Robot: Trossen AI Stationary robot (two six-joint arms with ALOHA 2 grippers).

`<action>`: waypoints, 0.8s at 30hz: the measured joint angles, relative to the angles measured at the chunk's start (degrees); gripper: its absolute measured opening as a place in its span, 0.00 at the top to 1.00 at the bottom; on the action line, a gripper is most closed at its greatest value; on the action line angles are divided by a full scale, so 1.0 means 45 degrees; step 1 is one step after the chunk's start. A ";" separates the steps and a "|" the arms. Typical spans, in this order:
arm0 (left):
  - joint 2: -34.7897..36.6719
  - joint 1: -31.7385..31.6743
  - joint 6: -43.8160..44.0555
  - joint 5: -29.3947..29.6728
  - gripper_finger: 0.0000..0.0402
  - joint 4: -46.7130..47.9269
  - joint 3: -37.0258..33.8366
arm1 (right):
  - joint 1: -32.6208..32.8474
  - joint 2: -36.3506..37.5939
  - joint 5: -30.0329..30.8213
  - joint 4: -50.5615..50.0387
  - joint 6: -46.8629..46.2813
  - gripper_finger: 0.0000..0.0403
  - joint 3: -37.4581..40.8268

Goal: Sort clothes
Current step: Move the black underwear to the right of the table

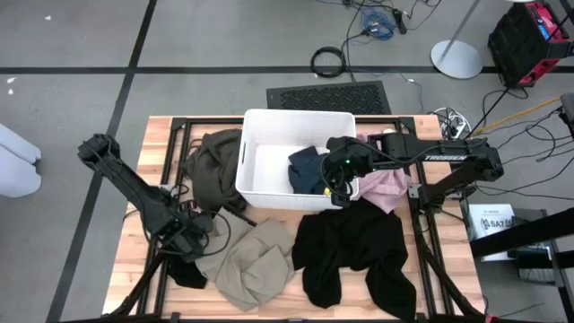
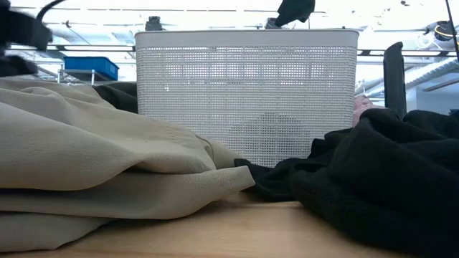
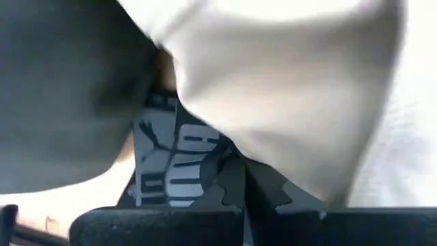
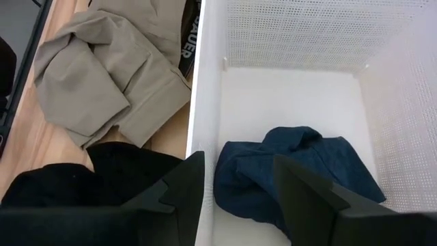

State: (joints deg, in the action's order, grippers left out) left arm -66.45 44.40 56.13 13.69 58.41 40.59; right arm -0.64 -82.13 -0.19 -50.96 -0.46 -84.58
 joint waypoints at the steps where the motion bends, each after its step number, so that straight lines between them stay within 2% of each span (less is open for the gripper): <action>1: 0.0188 0.0000 -0.0012 0.0229 0.99 -0.0013 0.0109 | 0.0000 0.0000 0.0002 0.0003 -0.0057 0.60 0.0000; 10: 0.1538 0.0000 -0.0354 0.1941 1.00 0.0003 0.1161 | 0.0000 0.0000 -0.0039 0.0009 -0.0139 0.60 0.0000; 17: 0.2292 0.0000 -0.1561 0.3235 1.00 -0.0406 0.1889 | 0.0070 0.0005 -0.0058 0.0343 -0.0139 0.60 0.0000; 24: 0.2870 0.0000 -0.3455 0.4223 1.00 -0.2303 0.2330 | 0.0681 -0.0046 -0.1131 0.2230 -0.0082 0.60 0.0000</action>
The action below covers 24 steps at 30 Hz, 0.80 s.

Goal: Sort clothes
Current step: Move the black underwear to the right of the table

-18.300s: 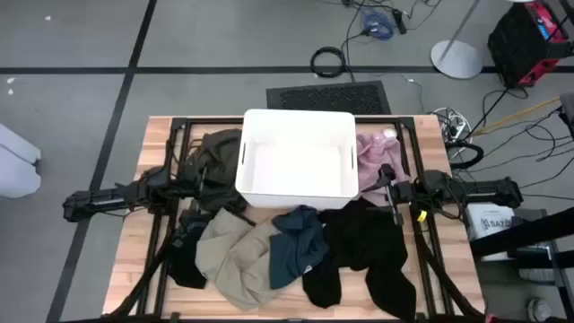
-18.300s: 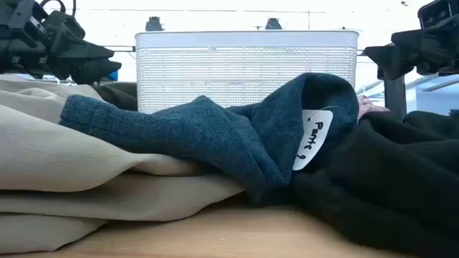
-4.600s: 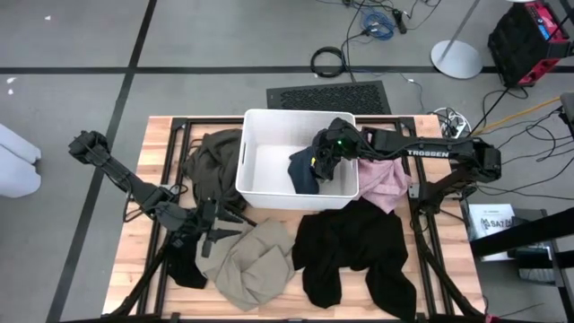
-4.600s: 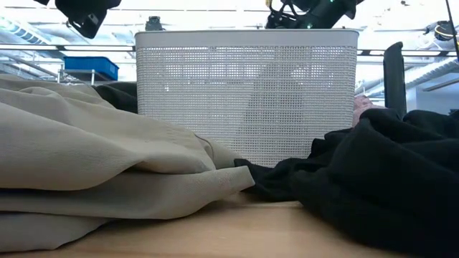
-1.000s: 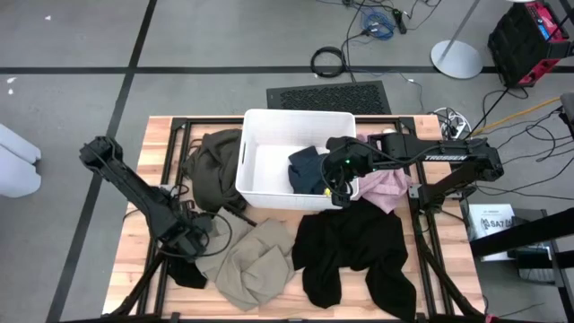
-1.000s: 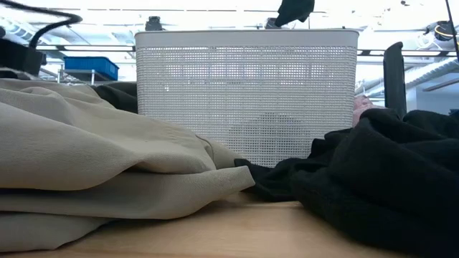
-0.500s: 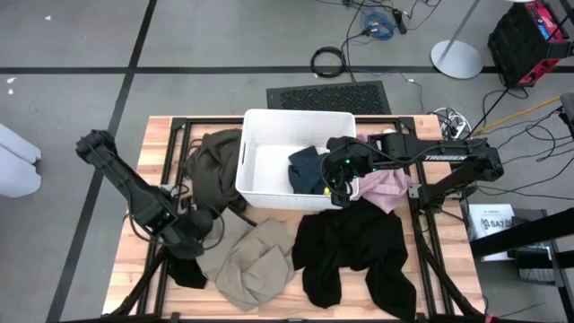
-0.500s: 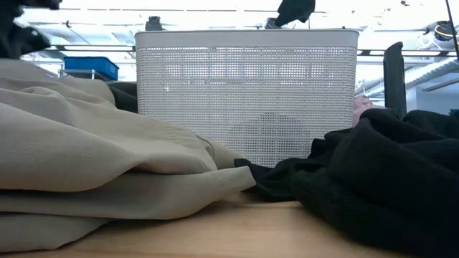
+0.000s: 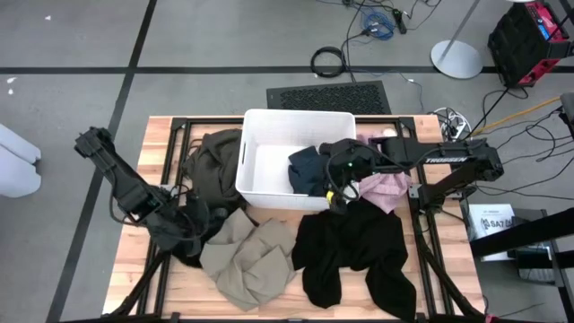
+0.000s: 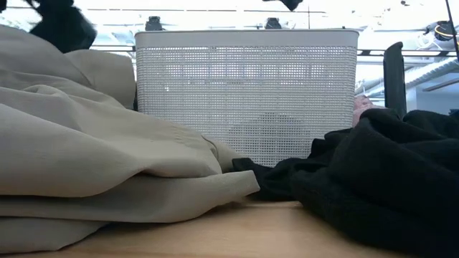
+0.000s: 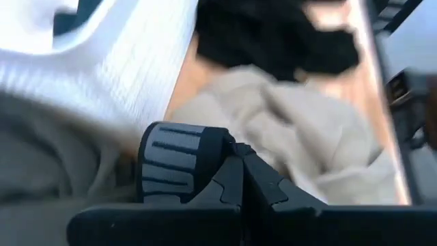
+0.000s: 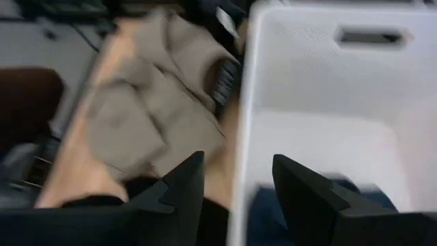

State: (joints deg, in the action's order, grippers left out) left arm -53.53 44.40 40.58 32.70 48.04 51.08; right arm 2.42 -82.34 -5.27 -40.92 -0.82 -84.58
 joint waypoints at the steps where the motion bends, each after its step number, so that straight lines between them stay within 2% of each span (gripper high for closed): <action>1: 0.0055 0.0000 -0.0327 0.0100 1.00 -0.0247 0.0064 | 0.0121 -0.0014 -0.0126 0.0291 0.0056 0.60 0.0000; 11: 0.0450 -0.0005 -0.2751 0.0610 1.00 -0.2303 0.0655 | 0.1338 -0.0933 -0.0161 0.3249 0.0249 0.60 0.0000; 18: 0.0450 -0.0005 -0.4804 0.0632 1.00 -0.4554 0.0746 | 0.1844 -0.2836 0.0752 0.7452 0.1439 0.60 0.0000; 24: 0.0450 -0.0005 -0.4869 0.0619 1.00 -0.5048 0.0746 | 0.1830 -0.4001 0.0844 1.0348 0.2656 0.56 0.0000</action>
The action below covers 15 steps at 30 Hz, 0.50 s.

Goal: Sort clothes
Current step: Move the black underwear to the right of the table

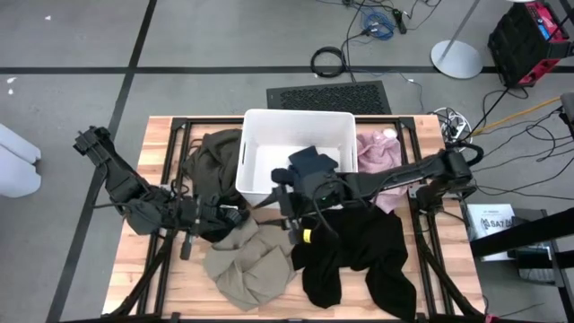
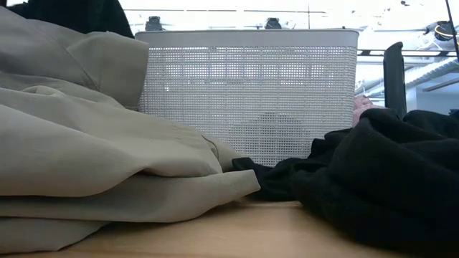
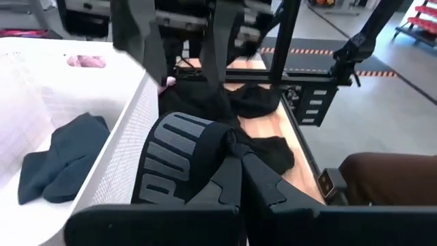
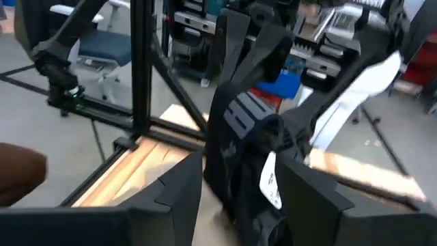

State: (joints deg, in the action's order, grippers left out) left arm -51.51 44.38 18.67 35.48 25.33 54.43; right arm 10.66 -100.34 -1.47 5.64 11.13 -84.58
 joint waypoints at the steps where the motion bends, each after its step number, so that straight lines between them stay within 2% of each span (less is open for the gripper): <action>1: 0.0000 0.0000 -0.0029 -0.0004 1.00 -0.0091 0.0000 | 0.0000 -0.0184 0.0005 0.0503 0.0105 0.55 0.0000; 4: 0.0000 0.0002 -0.0335 -0.0046 1.00 -0.0311 0.0000 | -0.0039 -0.0660 -0.0006 0.1512 0.0174 0.52 -0.0023; 10: -0.0171 -0.0070 -0.0627 -0.0062 1.00 -0.0339 0.0000 | -0.0044 -0.1590 -0.0015 0.1813 0.0395 0.47 -0.0916; 15: -0.0416 -0.0294 -0.0823 -0.0349 1.00 -0.0806 0.0000 | -0.0044 -0.2579 -0.0016 0.1013 0.0579 0.46 -0.2331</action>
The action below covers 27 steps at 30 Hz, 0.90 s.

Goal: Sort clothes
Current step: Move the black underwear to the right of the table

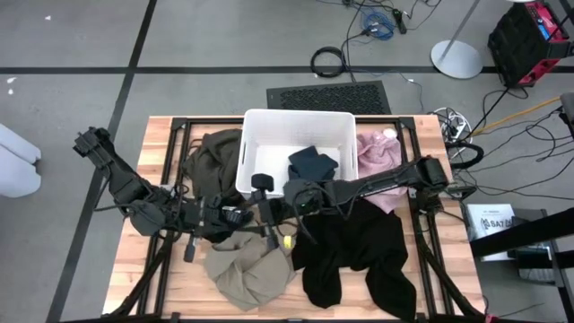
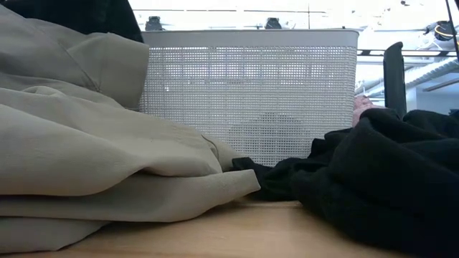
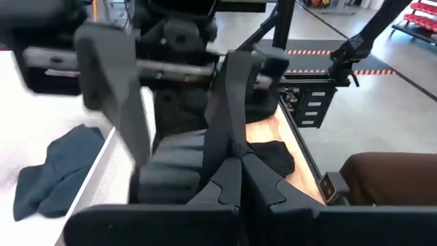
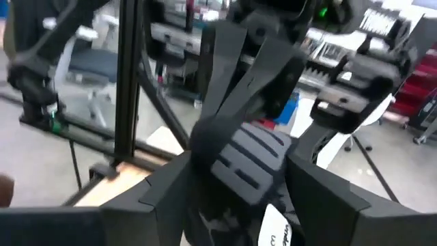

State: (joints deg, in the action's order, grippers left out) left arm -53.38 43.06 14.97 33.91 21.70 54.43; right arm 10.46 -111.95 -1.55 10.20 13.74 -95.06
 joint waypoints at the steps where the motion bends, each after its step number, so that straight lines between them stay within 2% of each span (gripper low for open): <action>1: -0.0005 -0.0003 -0.0127 -0.0084 1.00 -0.0167 0.0000 | 0.0000 -0.0144 -0.0008 -0.0433 0.0105 0.46 -0.0313; 4: 0.0005 0.0004 -0.0359 -0.0158 1.00 -0.0622 0.0000 | 0.0000 -0.0396 -0.0008 -0.1465 0.0209 0.51 -0.0995; 7: 0.0083 0.0007 -0.0530 -0.0179 1.00 -0.0900 0.0000 | 0.0009 -0.0382 -0.0008 -0.1827 0.0209 0.61 -0.1218; 13: 0.0163 -0.0003 -0.0523 -0.0143 0.95 -0.0922 0.0000 | 0.0005 -0.0179 -0.0003 -0.1787 0.0484 0.95 -0.1215; 20: 0.0163 0.0012 -0.0424 -0.0124 0.85 -0.0665 0.0000 | 0.0010 0.0292 0.0159 -0.2148 0.0506 0.99 -0.1181; 27: 0.0295 0.0012 -0.0438 0.0292 0.67 -0.0398 -0.0005 | 0.0034 0.1648 0.0495 -0.3267 0.0672 1.00 -0.1181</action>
State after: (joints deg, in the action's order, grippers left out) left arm -52.05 43.11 12.99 35.22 19.91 54.41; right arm 10.61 -104.53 0.68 -4.50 16.76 -100.38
